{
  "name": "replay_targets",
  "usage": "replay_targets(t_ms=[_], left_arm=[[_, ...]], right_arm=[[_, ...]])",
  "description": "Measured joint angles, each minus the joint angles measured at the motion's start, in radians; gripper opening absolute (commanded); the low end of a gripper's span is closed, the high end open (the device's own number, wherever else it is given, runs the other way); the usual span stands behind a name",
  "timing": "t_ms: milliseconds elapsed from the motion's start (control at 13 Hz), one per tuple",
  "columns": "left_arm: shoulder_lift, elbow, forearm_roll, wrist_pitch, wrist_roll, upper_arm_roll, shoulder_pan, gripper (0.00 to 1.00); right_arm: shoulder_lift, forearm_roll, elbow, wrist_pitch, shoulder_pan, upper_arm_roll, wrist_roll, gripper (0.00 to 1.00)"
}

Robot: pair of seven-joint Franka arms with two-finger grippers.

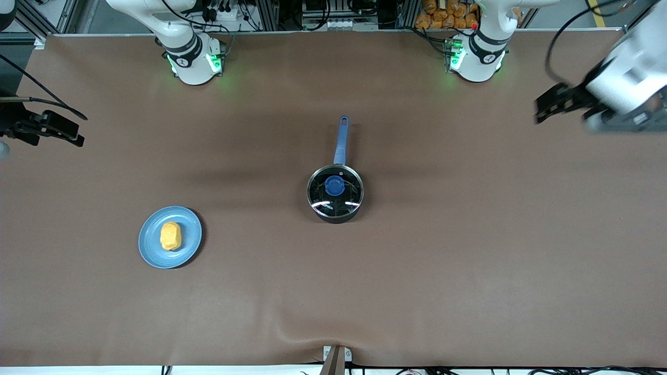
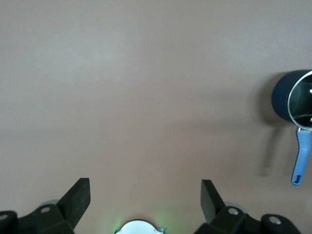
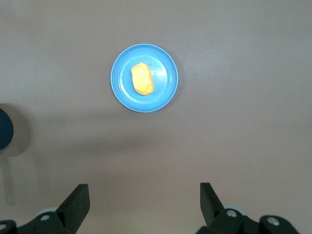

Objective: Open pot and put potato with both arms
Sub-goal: 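Move the left gripper to the blue knob of the glass lid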

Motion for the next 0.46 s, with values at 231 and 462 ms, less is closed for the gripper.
replay_targets(t_ms=[231, 462], left_arm=[[0.136, 0.018, 0.000, 0.128, -0.232, -0.052, -0.126, 1.00], [0.242, 0.041, 0.001, 0.260, -0.466, -0.058, -0.298, 1.00]], right_arm=[[0.000, 0.000, -0.001, 0.001, 0.000, 0.000, 0.000, 1.00], [0.021, 0.001, -0.006, 0.033, 0.000, 0.001, 0.000, 1.00]])
